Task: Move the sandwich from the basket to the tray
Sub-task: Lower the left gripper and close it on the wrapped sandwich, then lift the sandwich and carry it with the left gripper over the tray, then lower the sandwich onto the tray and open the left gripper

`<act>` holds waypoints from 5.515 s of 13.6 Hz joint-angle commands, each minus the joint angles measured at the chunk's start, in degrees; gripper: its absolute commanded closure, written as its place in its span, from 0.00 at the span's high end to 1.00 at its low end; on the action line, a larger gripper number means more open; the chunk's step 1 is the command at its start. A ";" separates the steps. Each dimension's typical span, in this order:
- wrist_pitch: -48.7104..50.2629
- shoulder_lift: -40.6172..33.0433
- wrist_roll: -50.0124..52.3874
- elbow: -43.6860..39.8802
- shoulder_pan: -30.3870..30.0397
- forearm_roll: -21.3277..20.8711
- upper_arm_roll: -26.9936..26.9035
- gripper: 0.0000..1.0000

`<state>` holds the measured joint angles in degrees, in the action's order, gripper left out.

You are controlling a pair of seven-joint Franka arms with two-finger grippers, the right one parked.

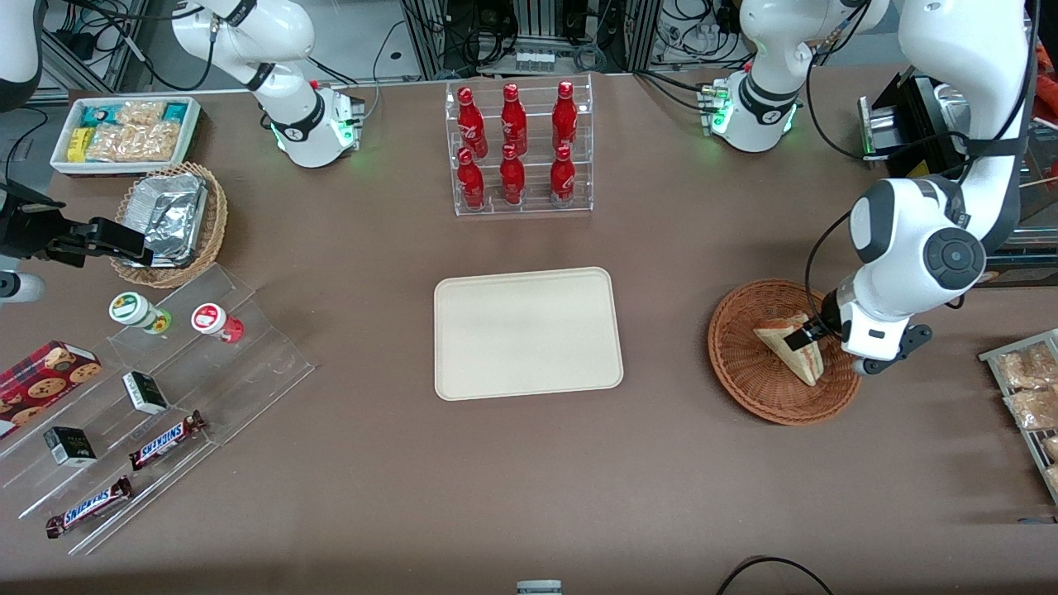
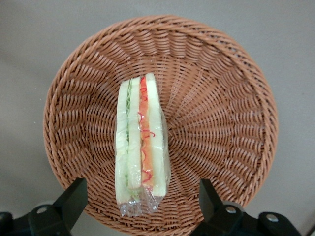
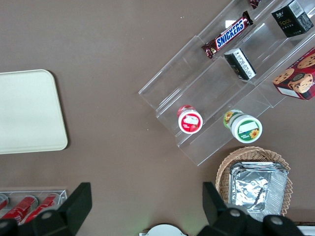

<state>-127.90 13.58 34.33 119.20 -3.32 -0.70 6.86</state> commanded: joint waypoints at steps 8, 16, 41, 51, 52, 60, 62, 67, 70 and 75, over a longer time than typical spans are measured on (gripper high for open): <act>-4.72 3.64 1.53 2.61 -0.02 -0.44 -0.01 1.00; -2.46 1.45 0.74 2.62 0.16 -0.71 -1.24 0.00; 9.59 18.56 10.93 -29.87 37.33 0.16 -0.10 0.00; 20.23 34.83 14.00 -52.03 42.26 3.07 1.57 0.00; 20.32 35.45 14.53 -52.48 42.43 3.07 1.57 0.00; 18.83 37.48 17.26 -53.19 43.84 2.63 1.22 0.00; 18.21 37.83 18.22 -53.19 43.84 1.76 1.13 0.00; 17.16 38.36 19.81 -53.19 44.46 0.00 1.14 1.00; 17.85 37.40 19.90 -53.37 44.28 0.08 1.13 1.00; 23.30 30.81 19.19 -53.81 42.45 0.61 1.31 1.00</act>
<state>-107.36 48.06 52.94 64.85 39.99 0.19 8.52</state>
